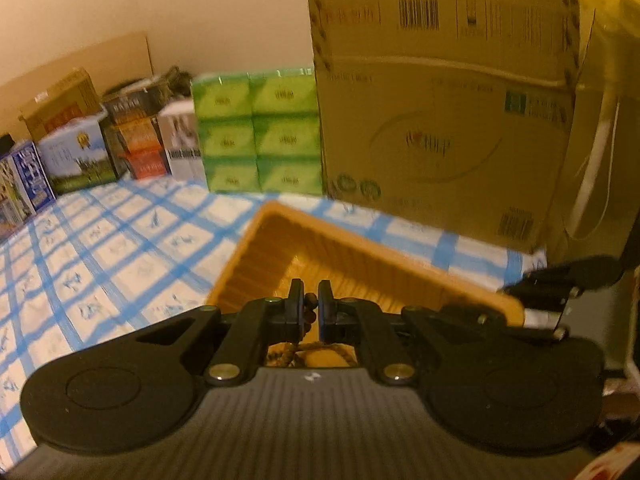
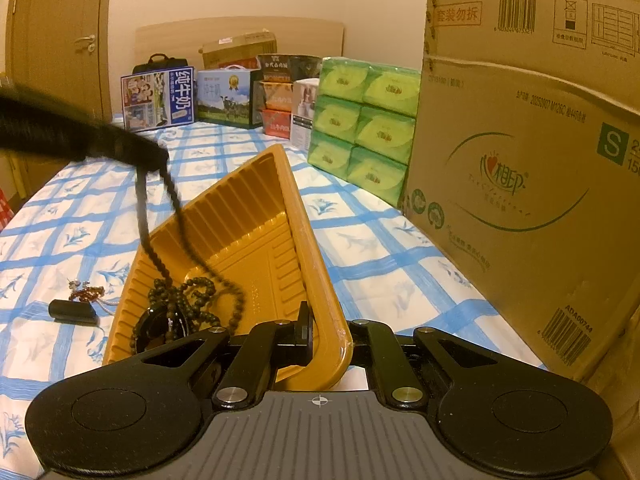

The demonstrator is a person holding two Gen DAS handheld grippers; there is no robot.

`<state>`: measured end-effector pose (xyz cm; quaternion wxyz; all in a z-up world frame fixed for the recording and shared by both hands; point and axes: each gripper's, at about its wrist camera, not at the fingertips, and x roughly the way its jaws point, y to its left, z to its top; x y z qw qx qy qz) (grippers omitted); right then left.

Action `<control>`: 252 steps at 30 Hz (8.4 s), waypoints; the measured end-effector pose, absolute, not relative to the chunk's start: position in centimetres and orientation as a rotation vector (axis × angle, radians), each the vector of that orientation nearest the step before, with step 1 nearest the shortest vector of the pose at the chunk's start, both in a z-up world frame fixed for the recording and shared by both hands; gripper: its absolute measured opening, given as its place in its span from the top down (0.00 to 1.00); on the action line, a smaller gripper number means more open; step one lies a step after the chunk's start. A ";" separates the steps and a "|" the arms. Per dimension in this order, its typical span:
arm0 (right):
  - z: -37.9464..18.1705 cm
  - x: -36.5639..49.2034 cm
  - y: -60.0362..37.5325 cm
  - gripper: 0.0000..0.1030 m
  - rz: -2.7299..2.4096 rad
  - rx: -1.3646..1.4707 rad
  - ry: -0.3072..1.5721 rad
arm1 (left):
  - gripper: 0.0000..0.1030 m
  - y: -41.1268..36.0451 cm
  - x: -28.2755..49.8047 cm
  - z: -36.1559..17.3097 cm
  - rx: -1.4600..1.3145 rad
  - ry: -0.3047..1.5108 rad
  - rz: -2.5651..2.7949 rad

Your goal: Organize jewelry

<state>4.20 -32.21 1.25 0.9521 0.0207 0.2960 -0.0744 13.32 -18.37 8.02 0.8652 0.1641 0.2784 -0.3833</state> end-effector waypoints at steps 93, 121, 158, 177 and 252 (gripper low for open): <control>0.7 4.2 -32.2 0.93 -0.168 0.029 0.628 | 0.77 -5.8 16.3 -6.1 0.354 0.829 -0.500; 0.8 4.3 -32.1 0.94 -0.170 0.023 0.623 | 0.81 -4.6 14.8 -5.6 0.317 0.795 -0.479; 0.7 2.7 -33.9 0.94 -0.228 0.003 0.600 | 0.81 -12.2 13.6 0.7 0.223 0.698 -0.680; 0.8 2.8 -33.9 0.95 -0.211 0.018 0.589 | 0.76 -15.8 12.3 0.4 0.234 0.688 -0.750; -3.0 -0.2 -36.6 0.94 -0.252 0.109 0.493 | 0.93 -9.4 19.3 -5.3 0.483 0.750 -0.644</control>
